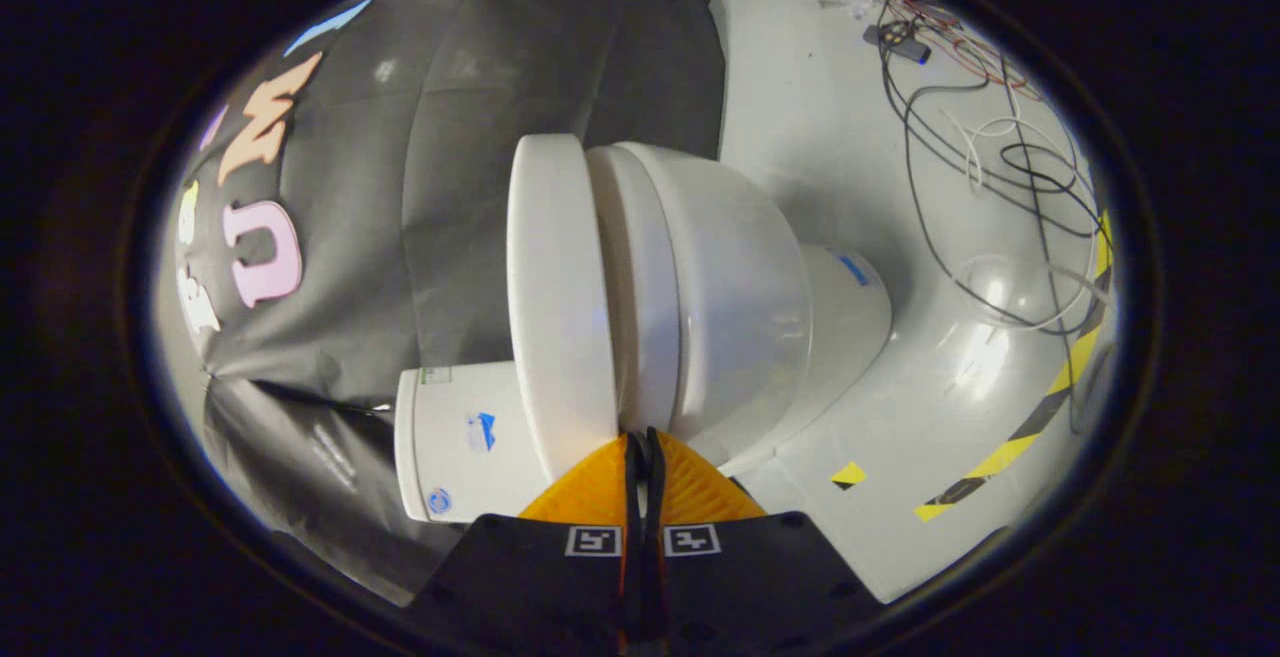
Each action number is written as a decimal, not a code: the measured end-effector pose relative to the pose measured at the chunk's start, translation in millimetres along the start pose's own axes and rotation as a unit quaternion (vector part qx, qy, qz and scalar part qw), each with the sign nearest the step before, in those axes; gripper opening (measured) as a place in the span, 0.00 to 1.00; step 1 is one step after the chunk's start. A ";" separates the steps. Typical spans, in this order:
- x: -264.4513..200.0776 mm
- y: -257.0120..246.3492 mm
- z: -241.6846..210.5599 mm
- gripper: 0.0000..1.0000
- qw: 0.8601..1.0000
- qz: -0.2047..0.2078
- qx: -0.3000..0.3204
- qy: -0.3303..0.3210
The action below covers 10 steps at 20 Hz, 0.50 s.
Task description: Open the toilet lid.
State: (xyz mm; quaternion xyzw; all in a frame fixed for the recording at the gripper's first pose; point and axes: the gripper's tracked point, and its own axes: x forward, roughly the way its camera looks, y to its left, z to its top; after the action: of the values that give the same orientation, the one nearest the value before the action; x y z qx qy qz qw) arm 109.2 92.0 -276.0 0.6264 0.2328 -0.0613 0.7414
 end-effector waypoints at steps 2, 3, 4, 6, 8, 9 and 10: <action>-6.3 17.4 1.0 0.01 1.000 0.012 -0.007 -0.014; -9.0 26.7 -0.9 0.01 1.000 0.021 -0.007 -0.019; -12.9 35.7 -0.7 0.01 0.999 0.025 -0.004 -0.023; -15.8 45.0 -2.2 0.01 0.999 0.024 -0.023 -0.030; -18.8 54.1 -2.6 0.01 0.997 0.018 -0.060 -0.036; -21.5 61.5 -3.1 0.01 0.997 0.018 -0.067 -0.039; -23.2 68.3 -5.0 0.01 0.997 0.019 -0.068 -0.042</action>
State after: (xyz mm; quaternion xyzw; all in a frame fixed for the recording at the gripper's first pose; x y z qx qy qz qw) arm 113.4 106.3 -205.3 0.5755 0.1933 -0.0577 0.7925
